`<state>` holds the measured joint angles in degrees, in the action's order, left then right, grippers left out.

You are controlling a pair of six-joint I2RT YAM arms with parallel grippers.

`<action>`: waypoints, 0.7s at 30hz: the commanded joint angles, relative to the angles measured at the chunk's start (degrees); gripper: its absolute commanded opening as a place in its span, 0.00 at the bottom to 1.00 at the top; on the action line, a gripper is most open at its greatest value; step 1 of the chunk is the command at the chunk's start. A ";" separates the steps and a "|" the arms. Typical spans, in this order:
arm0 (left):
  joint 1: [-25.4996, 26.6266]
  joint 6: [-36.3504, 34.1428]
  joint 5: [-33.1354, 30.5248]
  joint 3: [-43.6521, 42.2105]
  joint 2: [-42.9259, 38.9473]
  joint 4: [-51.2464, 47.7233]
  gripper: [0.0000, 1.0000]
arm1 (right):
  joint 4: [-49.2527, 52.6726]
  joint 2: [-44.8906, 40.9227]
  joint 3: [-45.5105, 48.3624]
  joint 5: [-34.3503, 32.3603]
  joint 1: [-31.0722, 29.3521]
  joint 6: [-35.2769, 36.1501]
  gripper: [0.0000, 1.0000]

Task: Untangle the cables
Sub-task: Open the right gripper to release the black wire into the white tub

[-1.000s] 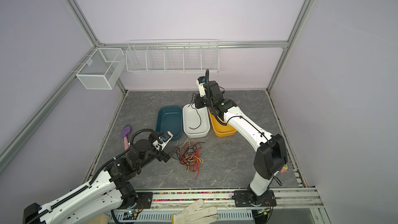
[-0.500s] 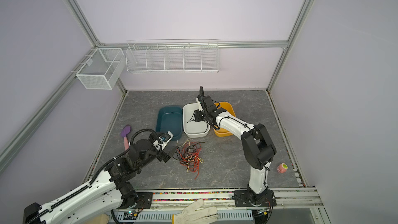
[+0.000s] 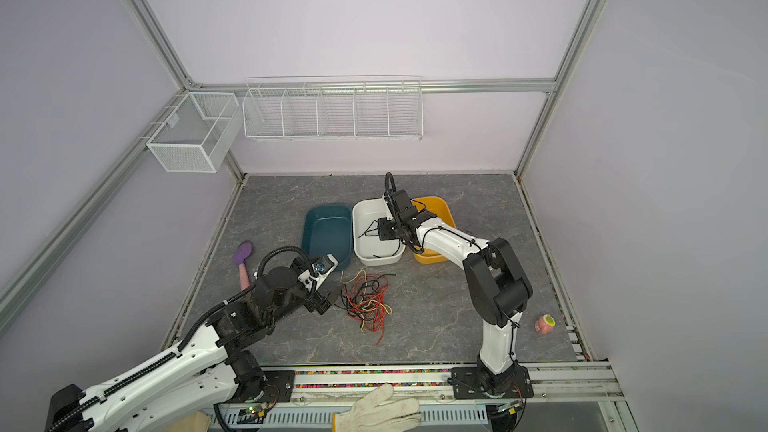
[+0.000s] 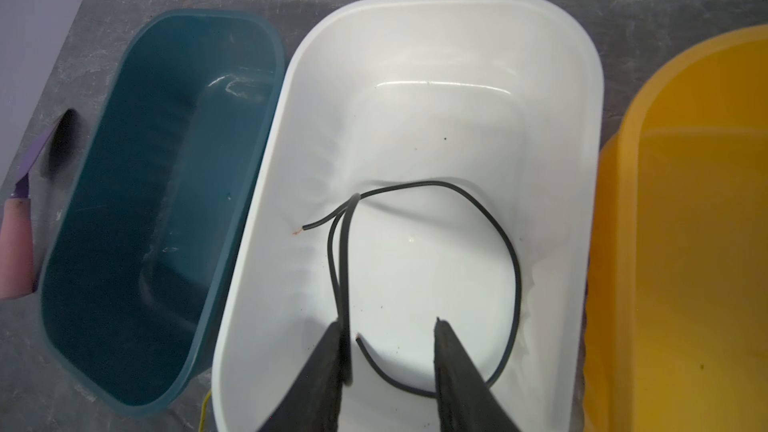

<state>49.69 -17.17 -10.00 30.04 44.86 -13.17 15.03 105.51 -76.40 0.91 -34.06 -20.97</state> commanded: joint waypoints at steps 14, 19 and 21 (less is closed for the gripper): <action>0.41 -0.08 2.44 2.04 0.75 -2.78 0.99 | 2.68 -16.60 9.63 7.15 -3.53 0.51 0.54; 0.47 0.15 3.18 2.29 0.47 -3.69 0.99 | 2.88 -24.10 16.62 9.06 -9.20 1.72 0.57; 0.47 0.71 3.67 2.82 0.71 -4.59 0.99 | 2.25 -26.77 19.69 9.40 -11.13 1.22 0.58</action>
<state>49.91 -17.06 -7.79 30.20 45.76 -15.86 17.65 81.84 -60.10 8.25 -43.33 -20.51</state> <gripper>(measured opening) 0.993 0.582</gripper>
